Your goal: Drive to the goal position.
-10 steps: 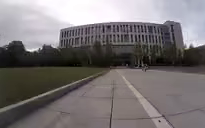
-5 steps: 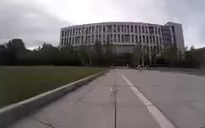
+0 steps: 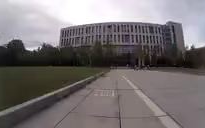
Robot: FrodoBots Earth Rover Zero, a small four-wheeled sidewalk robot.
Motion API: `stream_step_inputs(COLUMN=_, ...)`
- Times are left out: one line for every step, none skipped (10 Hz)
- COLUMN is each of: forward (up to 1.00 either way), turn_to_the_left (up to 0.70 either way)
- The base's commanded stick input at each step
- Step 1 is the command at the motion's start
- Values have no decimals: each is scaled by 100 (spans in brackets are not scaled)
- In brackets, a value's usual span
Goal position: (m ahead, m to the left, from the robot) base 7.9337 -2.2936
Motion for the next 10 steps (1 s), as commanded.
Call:
stream_step_inputs(forward=70, turn_to_the_left=0)
stream_step_inputs(forward=70, turn_to_the_left=0)
stream_step_inputs(forward=70, turn_to_the_left=0)
stream_step_inputs(forward=70, turn_to_the_left=0)
stream_step_inputs(forward=70, turn_to_the_left=0)
stream_step_inputs(forward=70, turn_to_the_left=0)
stream_step_inputs(forward=70, turn_to_the_left=0)
stream_step_inputs(forward=70, turn_to_the_left=0)
stream_step_inputs(forward=70, turn_to_the_left=0)
stream_step_inputs(forward=70, turn_to_the_left=0)
